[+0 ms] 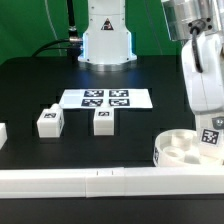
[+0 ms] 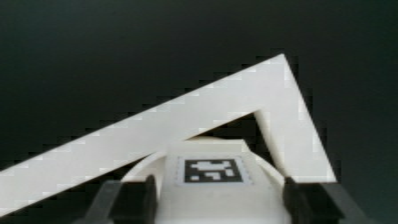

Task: Assemble stool

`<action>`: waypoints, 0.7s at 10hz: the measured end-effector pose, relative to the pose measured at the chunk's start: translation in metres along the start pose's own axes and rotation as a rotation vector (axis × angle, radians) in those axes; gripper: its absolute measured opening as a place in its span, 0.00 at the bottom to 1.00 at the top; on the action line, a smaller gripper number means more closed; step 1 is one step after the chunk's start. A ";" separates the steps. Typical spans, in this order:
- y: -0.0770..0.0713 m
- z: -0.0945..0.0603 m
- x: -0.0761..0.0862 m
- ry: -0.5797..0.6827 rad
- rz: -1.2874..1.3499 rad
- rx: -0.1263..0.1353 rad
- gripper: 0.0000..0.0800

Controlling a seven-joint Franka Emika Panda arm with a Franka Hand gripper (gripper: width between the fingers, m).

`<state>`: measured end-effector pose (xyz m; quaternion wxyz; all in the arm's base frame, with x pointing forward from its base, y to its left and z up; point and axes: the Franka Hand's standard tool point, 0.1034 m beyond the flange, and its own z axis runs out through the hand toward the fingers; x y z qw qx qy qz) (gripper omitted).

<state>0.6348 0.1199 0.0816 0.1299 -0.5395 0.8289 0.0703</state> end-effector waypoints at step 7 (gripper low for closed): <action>-0.001 -0.029 -0.019 -0.033 -0.205 0.043 0.81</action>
Offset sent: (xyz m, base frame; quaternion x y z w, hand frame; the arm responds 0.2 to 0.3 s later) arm -0.0098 0.0053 0.0216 0.0282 -0.0420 -0.0684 0.9964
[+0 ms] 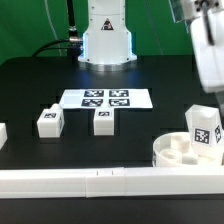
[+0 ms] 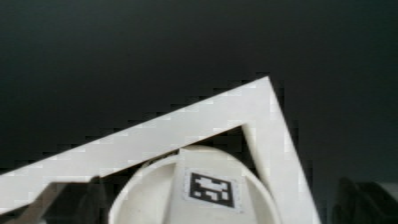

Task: Assemble stool

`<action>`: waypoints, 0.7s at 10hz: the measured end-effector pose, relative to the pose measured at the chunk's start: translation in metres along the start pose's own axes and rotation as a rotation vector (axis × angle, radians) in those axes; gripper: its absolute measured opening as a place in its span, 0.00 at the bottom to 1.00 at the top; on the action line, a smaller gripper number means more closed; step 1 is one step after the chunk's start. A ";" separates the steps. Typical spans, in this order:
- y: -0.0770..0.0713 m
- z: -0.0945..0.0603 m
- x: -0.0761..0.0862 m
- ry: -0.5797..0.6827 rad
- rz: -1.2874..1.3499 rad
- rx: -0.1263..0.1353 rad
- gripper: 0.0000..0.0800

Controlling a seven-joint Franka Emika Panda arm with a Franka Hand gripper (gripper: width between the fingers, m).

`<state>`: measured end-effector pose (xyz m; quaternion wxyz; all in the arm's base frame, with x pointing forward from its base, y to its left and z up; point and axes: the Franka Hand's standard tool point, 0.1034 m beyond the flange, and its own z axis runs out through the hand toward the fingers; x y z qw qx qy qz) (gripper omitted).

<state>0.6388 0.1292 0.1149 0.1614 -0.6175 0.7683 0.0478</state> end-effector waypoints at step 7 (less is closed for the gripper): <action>0.000 -0.002 -0.003 0.038 -0.744 -0.129 0.81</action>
Offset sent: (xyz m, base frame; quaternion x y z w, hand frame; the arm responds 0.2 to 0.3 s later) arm 0.0000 0.0000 0.0000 0.0000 0.0000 -0.1296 0.9916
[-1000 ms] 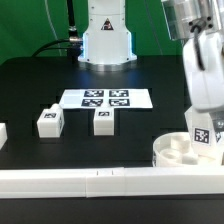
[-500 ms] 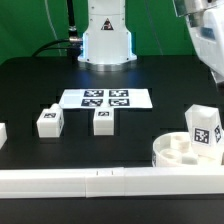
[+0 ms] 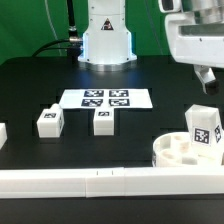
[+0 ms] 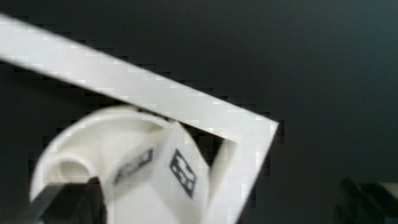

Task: Assemble stool

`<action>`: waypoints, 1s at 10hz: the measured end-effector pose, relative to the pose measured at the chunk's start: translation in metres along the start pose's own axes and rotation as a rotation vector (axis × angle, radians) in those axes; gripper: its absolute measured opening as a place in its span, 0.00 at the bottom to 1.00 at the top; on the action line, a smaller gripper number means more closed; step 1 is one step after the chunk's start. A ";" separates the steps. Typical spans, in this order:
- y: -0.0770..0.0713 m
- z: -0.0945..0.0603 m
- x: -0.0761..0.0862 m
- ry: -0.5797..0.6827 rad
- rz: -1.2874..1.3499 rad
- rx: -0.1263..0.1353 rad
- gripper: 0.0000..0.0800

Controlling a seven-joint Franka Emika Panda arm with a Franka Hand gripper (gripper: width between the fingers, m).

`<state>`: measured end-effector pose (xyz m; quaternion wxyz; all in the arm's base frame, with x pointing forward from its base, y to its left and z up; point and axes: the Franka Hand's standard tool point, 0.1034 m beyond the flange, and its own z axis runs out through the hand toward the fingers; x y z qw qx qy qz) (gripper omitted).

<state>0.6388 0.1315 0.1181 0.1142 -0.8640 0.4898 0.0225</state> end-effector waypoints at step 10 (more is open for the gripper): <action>0.003 0.000 0.003 0.011 -0.897 -0.086 0.81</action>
Offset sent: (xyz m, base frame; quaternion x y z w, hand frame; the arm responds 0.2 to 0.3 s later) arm 0.0000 0.0000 0.0000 0.0000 0.0000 -0.1296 0.9916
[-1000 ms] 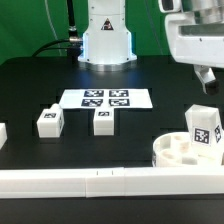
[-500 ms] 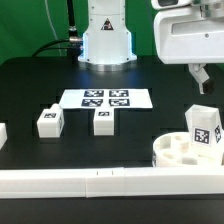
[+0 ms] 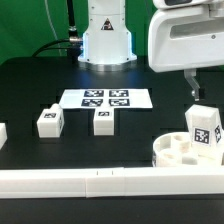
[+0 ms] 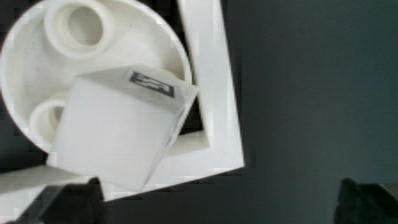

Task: Assemble stool

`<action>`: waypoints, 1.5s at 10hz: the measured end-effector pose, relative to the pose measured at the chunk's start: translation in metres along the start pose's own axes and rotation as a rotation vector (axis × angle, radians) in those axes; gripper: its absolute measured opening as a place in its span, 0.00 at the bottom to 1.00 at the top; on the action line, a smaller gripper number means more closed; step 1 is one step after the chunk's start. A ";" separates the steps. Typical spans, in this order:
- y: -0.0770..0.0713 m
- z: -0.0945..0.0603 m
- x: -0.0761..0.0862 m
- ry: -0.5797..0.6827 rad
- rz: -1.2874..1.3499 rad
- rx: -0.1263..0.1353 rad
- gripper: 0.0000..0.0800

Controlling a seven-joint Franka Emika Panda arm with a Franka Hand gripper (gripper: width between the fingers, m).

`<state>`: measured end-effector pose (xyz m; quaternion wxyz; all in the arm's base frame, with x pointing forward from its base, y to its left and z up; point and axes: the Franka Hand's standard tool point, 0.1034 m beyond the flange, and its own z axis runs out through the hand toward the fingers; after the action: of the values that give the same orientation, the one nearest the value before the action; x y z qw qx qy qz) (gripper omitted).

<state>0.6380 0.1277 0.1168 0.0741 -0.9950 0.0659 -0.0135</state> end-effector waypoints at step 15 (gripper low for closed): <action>0.022 0.033 -0.006 -0.054 -0.938 -0.066 0.81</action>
Offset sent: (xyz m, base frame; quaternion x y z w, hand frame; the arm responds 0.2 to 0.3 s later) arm 0.0069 -0.0052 -0.0039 -0.0313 -0.0058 -0.2179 0.9755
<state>0.6301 0.1118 0.0809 0.0298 -0.9191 -0.3925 -0.0174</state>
